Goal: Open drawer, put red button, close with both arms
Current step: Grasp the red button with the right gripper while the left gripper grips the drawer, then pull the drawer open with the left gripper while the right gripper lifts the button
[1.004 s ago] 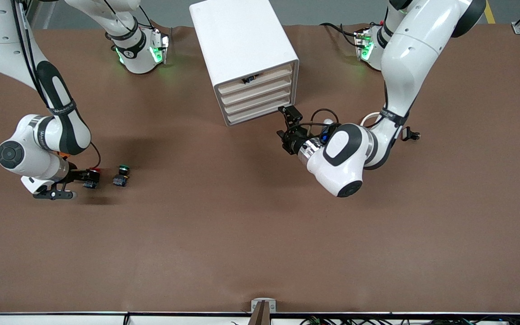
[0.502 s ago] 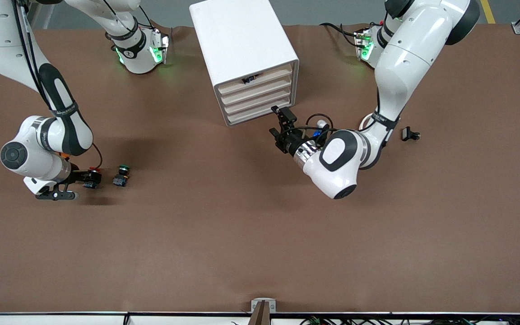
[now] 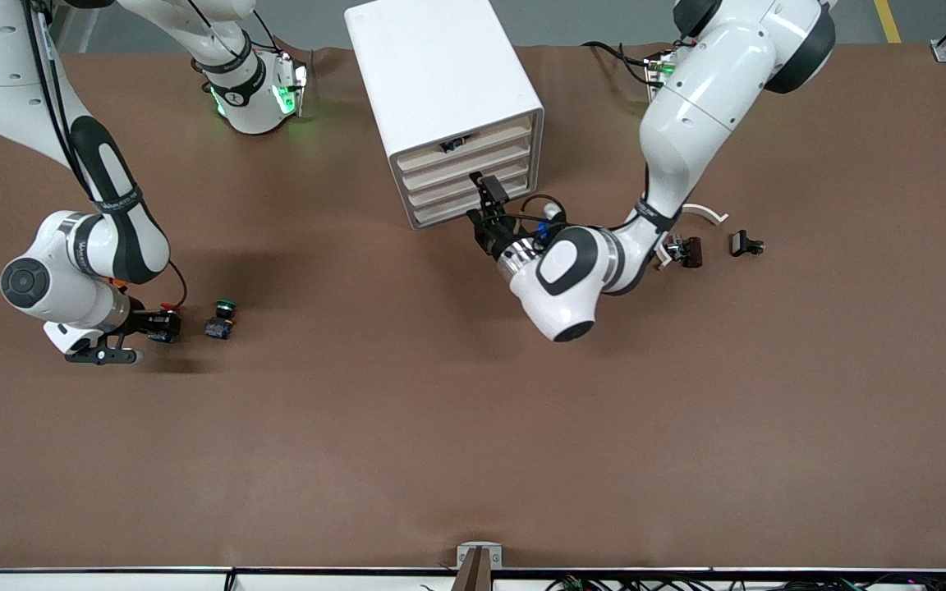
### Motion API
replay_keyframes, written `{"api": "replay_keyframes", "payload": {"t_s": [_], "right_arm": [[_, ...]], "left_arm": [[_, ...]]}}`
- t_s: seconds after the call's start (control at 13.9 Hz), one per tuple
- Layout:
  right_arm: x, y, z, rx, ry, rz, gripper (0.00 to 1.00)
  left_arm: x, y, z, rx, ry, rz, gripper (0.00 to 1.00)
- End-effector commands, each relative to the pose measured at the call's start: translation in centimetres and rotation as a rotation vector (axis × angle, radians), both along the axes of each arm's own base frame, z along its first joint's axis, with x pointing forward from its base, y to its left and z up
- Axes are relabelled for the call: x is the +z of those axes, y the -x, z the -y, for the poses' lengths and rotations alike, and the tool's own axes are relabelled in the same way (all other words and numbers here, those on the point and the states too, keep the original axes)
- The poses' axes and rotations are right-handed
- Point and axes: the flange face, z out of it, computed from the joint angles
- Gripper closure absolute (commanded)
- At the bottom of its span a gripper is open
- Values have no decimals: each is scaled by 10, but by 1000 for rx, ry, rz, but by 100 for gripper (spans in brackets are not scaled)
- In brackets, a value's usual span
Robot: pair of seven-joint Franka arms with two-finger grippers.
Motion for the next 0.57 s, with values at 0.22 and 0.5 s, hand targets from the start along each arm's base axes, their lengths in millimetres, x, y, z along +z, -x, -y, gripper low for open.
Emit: {"api": "replay_keyframes", "payload": {"t_s": [0.22,0.5], "right_arm": [[-2,-2,1,-22,-12,9,61],[12,-10,2,-19,-13,11,63]], "left_arm": [[-12,26,24,-39,11,-35,35],[-24,33,31,0,26,-104,50]]}}
